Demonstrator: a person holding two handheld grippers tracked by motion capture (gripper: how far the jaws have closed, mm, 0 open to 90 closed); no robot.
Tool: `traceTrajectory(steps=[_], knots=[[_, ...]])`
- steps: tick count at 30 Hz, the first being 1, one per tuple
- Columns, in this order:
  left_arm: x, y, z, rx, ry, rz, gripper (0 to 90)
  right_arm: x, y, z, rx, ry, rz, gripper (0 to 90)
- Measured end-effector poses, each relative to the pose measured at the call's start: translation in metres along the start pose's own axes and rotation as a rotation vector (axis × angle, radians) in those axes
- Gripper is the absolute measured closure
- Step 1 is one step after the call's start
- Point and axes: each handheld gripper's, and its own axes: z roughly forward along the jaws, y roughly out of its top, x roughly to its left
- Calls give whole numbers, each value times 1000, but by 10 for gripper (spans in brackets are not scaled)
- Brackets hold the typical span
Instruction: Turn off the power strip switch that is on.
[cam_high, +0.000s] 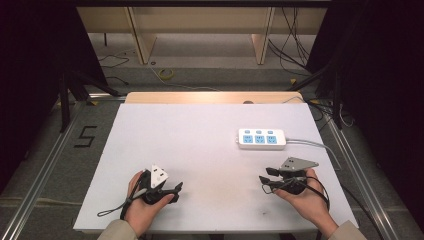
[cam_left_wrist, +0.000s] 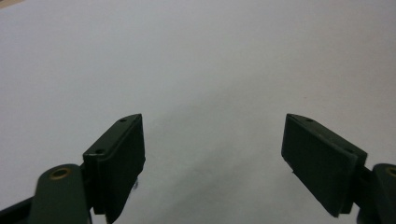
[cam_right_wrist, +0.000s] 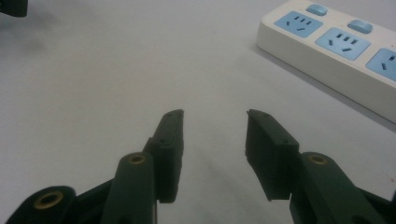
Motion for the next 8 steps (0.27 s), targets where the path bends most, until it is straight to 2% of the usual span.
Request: traceTrajectory(steps=[8], knots=[[8,-3,2,14,8,-16,212,3,-4,1,-2,2,-4,510]])
